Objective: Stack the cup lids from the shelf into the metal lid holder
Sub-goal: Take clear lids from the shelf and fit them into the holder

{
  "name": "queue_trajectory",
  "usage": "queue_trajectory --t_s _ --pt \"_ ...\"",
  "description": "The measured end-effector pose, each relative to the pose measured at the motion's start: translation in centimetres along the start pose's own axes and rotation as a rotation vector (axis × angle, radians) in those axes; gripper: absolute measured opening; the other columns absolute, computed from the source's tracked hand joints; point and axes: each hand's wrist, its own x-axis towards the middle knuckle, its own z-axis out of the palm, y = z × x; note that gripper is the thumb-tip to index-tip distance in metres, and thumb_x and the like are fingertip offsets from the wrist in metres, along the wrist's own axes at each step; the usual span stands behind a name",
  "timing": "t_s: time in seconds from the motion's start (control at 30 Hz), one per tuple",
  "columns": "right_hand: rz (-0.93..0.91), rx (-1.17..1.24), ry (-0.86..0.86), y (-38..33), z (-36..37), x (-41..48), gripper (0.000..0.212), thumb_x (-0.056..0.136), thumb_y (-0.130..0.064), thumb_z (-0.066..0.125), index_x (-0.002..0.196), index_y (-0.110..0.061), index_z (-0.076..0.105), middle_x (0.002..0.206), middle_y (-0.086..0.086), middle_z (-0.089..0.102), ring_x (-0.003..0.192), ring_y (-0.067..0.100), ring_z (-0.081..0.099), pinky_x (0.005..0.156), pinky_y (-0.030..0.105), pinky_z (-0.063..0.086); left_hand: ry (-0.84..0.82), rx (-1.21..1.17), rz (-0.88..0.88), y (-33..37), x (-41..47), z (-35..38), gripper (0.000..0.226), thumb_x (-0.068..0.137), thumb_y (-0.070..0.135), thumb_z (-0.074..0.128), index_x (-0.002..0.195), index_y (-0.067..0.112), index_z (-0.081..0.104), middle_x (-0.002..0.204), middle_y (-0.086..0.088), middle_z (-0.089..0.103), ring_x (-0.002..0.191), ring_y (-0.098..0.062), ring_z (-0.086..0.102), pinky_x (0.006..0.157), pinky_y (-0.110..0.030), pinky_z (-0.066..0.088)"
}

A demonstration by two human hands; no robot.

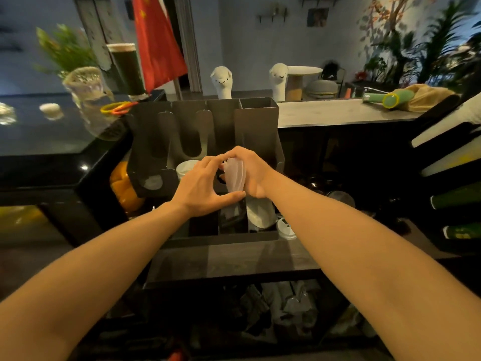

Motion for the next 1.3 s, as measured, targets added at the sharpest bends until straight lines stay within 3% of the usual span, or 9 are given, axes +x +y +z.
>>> queue_trajectory --t_s 0.13,0.27,0.4,0.5,0.6,0.77,0.93,1.13,1.3 --pt "0.053 0.047 -0.071 0.7 3.0 2.0 0.069 0.073 -0.055 0.066 0.132 -0.021 0.058 0.128 0.014 0.063 0.119 0.034 0.059 0.096 0.047 0.051 0.057 0.052 -0.110 -2.0 -1.8 -1.1 0.094 0.069 0.087 0.055 0.140 0.026 0.044 0.139 0.003 0.051 0.119 -0.015 0.052 0.098 -0.036 0.050" --pt "0.135 0.141 -0.128 1.1 5.9 3.8 0.063 0.082 -0.053 0.059 0.134 -0.018 0.056 0.128 0.017 0.063 0.116 0.035 0.060 0.095 0.046 0.052 0.085 -0.019 -0.226 -3.8 -3.3 -2.5 0.091 0.070 0.081 0.063 0.139 0.025 0.045 0.133 0.004 0.056 0.114 -0.011 0.054 0.096 -0.038 0.053" --pt "0.167 0.213 -0.147 0.6 8.5 5.1 0.049 0.091 -0.046 0.054 0.129 -0.016 0.055 0.117 0.016 0.064 0.104 0.031 0.064 0.090 0.041 0.054 0.089 -0.082 -0.239 -5.1 -4.3 -4.6 0.073 0.086 0.067 0.059 0.142 0.022 0.046 0.125 0.010 0.057 0.108 -0.005 0.054 0.097 -0.034 0.050" --pt "0.206 0.183 -0.175 0.2 9.8 6.0 0.056 0.091 -0.050 0.055 0.135 -0.017 0.052 0.118 0.015 0.065 0.104 0.028 0.066 0.097 0.037 0.051 0.110 -0.086 -0.251 -6.3 -4.5 -5.9 0.069 0.089 0.061 0.058 0.144 0.020 0.048 0.129 0.005 0.061 0.113 -0.008 0.057 0.097 -0.036 0.051" --pt "0.201 0.010 -0.113 -0.7 10.9 6.6 0.056 0.089 -0.058 0.059 0.132 -0.022 0.055 0.120 0.014 0.069 0.105 0.029 0.070 0.087 0.036 0.057 0.136 0.017 -0.266 -7.4 -4.4 -6.7 0.067 0.087 0.051 0.067 0.141 0.017 0.049 0.133 -0.001 0.056 0.117 -0.015 0.053 0.095 -0.036 0.051" --pt "-0.114 -0.410 0.092 -2.0 12.0 8.0 0.029 0.097 -0.032 0.059 0.123 -0.021 0.057 0.106 0.008 0.067 0.080 0.018 0.068 0.057 0.024 0.056 0.116 0.280 -0.425 -8.8 -2.6 -8.7 0.067 0.085 0.045 0.072 0.143 0.026 0.044 0.140 -0.006 0.040 0.120 -0.025 0.047 0.089 -0.038 0.050" --pt "-0.491 -1.086 0.089 -2.6 12.6 9.2 0.039 0.097 -0.023 0.054 0.136 -0.024 0.054 0.120 0.001 0.064 0.102 0.019 0.062 0.084 0.036 0.055 -0.231 0.852 -0.374 -9.9 -0.2 -10.0 0.074 0.086 0.048 0.070 0.147 0.026 0.035 0.153 -0.010 0.031 0.141 -0.035 0.029 0.107 -0.050 0.040" --pt "-0.345 -1.520 -0.121 -2.9 13.3 11.0 0.037 0.094 -0.015 0.055 0.130 -0.020 0.053 0.106 0.003 0.063 0.087 0.020 0.063 0.077 0.036 0.058 -0.459 1.023 -0.401 -11.2 1.7 -10.0 0.071 0.085 0.052 0.069 0.139 0.020 0.038 0.141 -0.008 0.047 0.131 -0.029 0.040 0.104 -0.046 0.038" --pt "-0.226 -1.717 -0.266 -4.0 13.8 11.5 0.012 0.096 -0.017 0.055 0.107 -0.013 0.059 0.084 0.003 0.059 0.072 0.018 0.066 0.064 0.027 0.054 -0.585 0.984 -0.404 -12.5 2.2 -9.2 0.081 0.082 0.062 0.067 0.141 0.018 0.037 0.135 -0.007 0.052 0.126 -0.027 0.045 0.102 -0.043 0.039"
